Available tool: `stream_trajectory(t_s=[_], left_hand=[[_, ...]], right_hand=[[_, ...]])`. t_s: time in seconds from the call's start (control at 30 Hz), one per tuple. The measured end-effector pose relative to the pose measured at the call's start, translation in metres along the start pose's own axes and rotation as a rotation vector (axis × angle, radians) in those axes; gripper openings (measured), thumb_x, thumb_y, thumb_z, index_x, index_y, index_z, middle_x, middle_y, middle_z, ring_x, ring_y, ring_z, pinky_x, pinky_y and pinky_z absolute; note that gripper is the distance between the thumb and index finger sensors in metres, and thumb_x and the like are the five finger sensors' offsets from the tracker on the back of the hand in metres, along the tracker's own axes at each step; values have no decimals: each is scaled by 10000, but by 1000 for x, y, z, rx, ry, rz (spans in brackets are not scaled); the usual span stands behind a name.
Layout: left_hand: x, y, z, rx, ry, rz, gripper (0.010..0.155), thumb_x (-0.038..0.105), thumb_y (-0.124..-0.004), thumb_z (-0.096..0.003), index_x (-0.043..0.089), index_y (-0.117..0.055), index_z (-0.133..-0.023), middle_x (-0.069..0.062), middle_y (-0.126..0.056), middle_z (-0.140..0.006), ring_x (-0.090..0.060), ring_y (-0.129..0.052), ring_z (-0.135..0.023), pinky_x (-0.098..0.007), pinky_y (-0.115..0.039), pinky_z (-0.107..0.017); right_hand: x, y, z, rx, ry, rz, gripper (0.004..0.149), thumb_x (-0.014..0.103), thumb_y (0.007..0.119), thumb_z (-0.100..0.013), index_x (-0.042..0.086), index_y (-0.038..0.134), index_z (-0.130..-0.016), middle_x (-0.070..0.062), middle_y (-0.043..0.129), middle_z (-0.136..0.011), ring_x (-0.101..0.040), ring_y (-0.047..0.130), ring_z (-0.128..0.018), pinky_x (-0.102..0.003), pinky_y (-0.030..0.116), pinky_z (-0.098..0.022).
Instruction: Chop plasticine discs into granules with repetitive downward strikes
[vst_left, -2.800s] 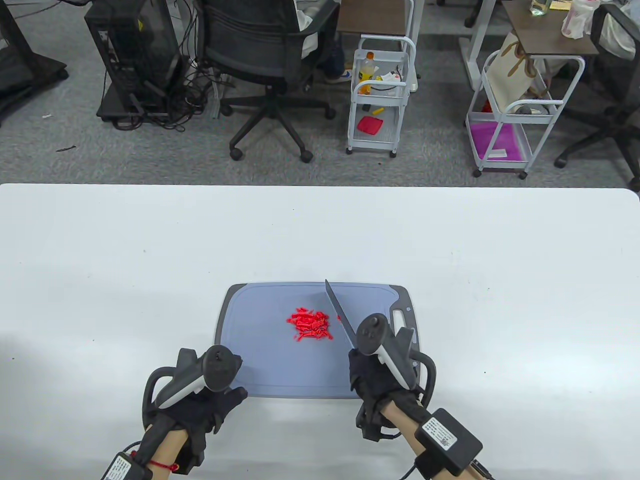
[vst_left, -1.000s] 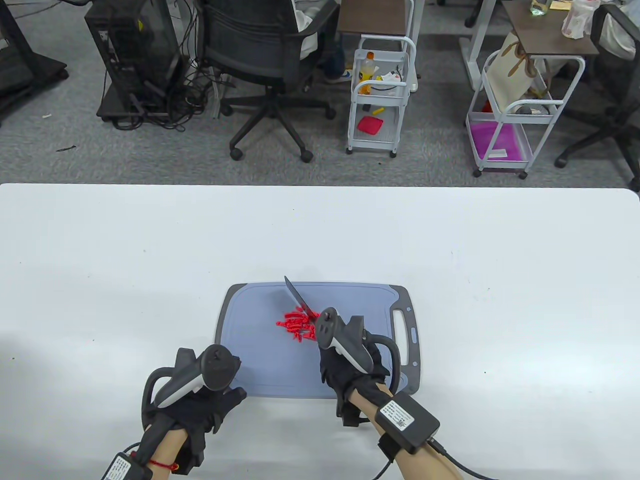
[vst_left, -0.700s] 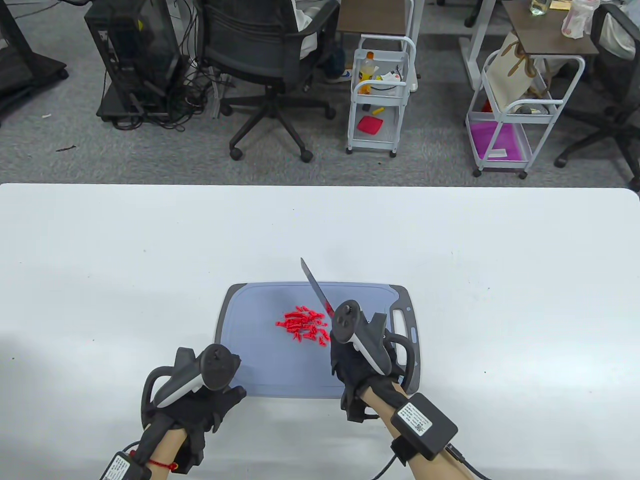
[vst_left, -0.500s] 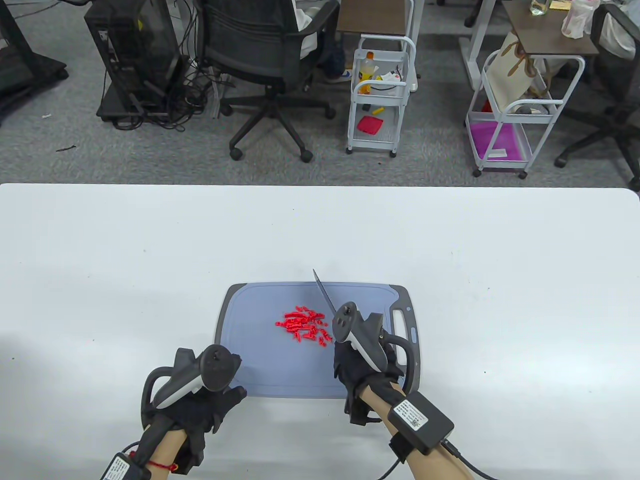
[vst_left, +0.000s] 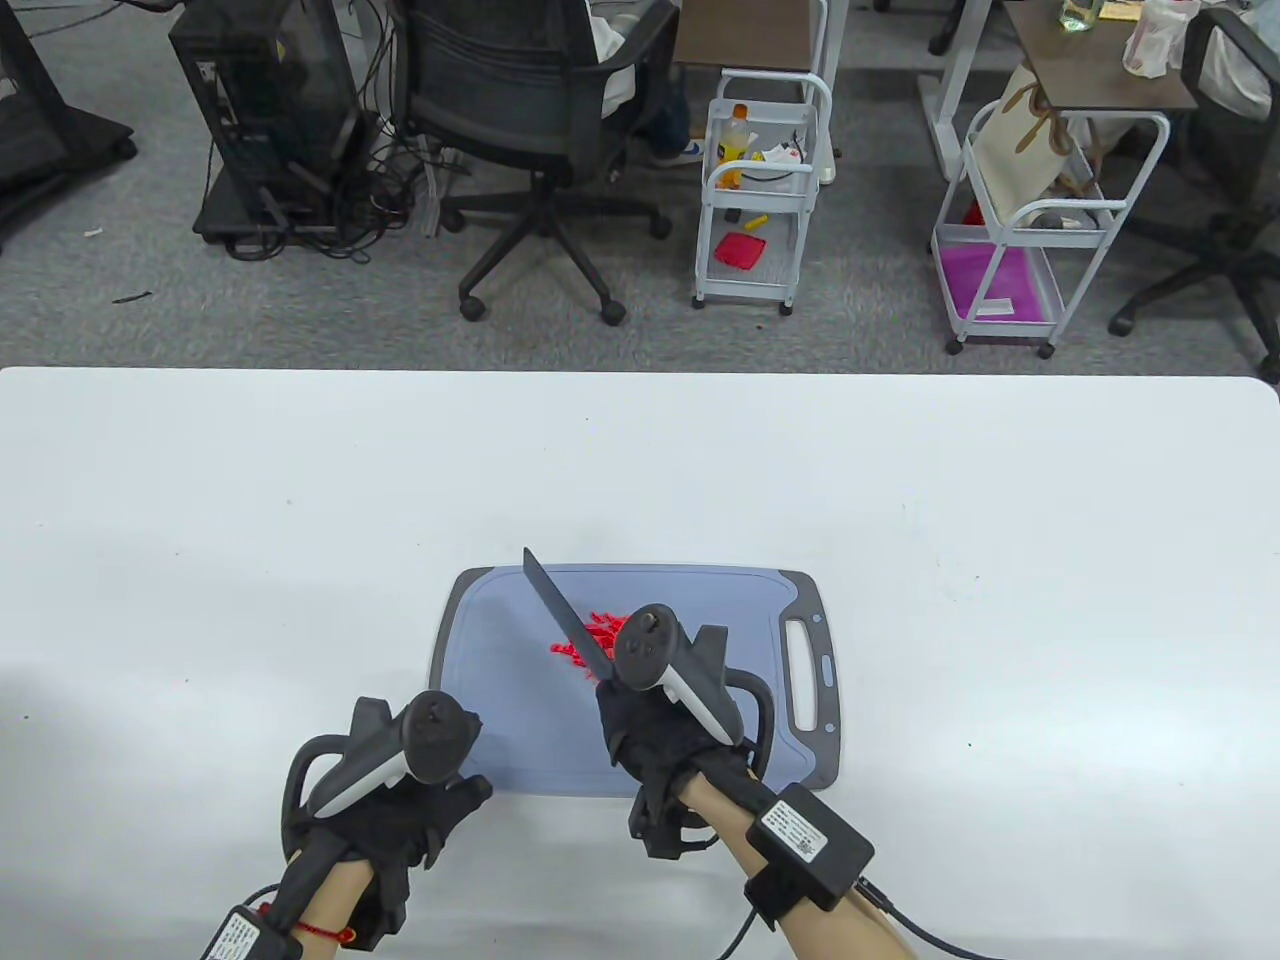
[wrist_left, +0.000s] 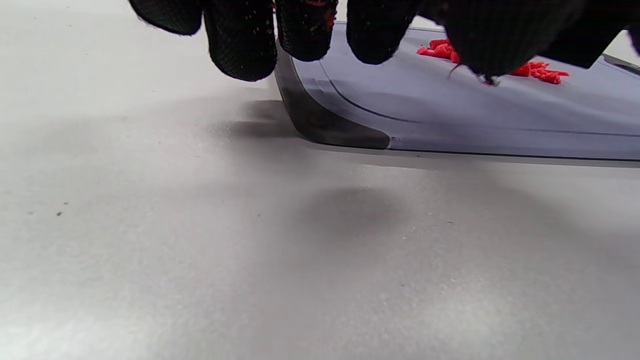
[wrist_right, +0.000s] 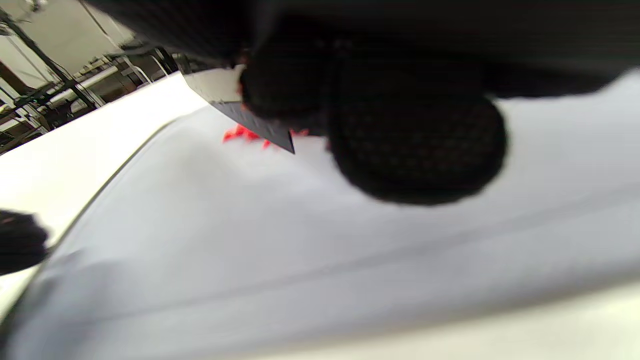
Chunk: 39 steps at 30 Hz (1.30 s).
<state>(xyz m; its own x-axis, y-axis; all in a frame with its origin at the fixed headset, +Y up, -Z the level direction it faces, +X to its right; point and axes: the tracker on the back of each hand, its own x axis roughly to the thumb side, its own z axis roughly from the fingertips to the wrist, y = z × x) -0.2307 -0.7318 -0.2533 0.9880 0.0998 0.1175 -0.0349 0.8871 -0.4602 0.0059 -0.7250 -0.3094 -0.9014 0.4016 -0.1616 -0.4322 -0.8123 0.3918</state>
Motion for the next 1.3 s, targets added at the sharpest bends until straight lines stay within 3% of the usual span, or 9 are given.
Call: stream_trajectory(t_s=[0.07,0.33,0.5,0.6,0.7,0.83,0.9,1.13,1.3], left_hand=[[0,0,0,3,1,1,752,614,-638,-441,311,-552,-1124,-118,-502,-1260,-440,-666,-1081,-650,-517,-751],[0,0,-1,10,-4,-6,755,614,-639,-441,307,-553,-1125,-120,-501,-1261,-444,-668,-1079,-651,-516,-751],[-1,1,1,51,-2,8,756,615,-637,-440,311,-547,-1126,-130,-448,-1267,-454,-631,-1087,-656,-491,-752],[-1,4,2,107,-6,23,756,616,-640,-438,314,-549,-1125,-133,-434,-1268,-459,-620,-1090,-657,-485,-751],[0,3,0,88,3,15,757,616,-639,-438,313,-547,-1126,-130,-435,-1269,-463,-611,-1091,-659,-475,-752],[1,1,-1,86,2,3,758,616,-639,-439,311,-546,-1126,-128,-438,-1268,-462,-604,-1093,-657,-470,-753],[2,1,-1,94,-8,10,757,616,-639,-439,313,-546,-1126,-127,-435,-1269,-459,-604,-1094,-657,-471,-754],[1,-3,-4,69,-4,3,758,617,-638,-438,314,-543,-1127,-127,-436,-1268,-458,-607,-1093,-656,-476,-753],[0,-2,-4,70,-5,4,757,616,-638,-438,314,-546,-1126,-129,-438,-1268,-459,-609,-1092,-656,-476,-753]], right_hand=[[-3,7,-5,64,40,-40,479,479,746,-502,191,868,-864,-43,998,-584,-246,1118,-231,-464,894,-241],[-39,-7,1,30,70,-147,481,485,744,-499,195,879,-858,-33,1005,-579,-252,1116,-225,-466,890,-241],[-67,-27,29,-15,28,-294,497,481,731,-492,191,872,-869,-78,992,-593,-264,1106,-244,-483,880,-254],[-99,-45,51,-82,4,-428,526,472,736,-481,213,852,-924,-114,984,-616,-291,1100,-269,-502,872,-267],[-134,-62,67,-174,33,-468,550,453,743,-483,243,810,-986,-173,944,-684,-330,1087,-340,-530,853,-317],[-164,-70,76,-431,187,-289,555,430,815,-468,291,807,-1005,-242,883,-770,-381,1073,-447,-570,829,-392],[-163,-65,72,-475,256,-135,540,418,843,-457,304,829,-985,-251,877,-783,-382,1075,-458,-569,830,-395],[-133,-34,55,-473,279,206,531,420,886,-437,298,864,-953,-267,865,-805,-371,1086,-476,-555,848,-399],[-125,-19,44,-378,248,236,597,466,921,-411,263,858,-969,-213,878,-784,-353,1096,-473,-531,858,-377]])
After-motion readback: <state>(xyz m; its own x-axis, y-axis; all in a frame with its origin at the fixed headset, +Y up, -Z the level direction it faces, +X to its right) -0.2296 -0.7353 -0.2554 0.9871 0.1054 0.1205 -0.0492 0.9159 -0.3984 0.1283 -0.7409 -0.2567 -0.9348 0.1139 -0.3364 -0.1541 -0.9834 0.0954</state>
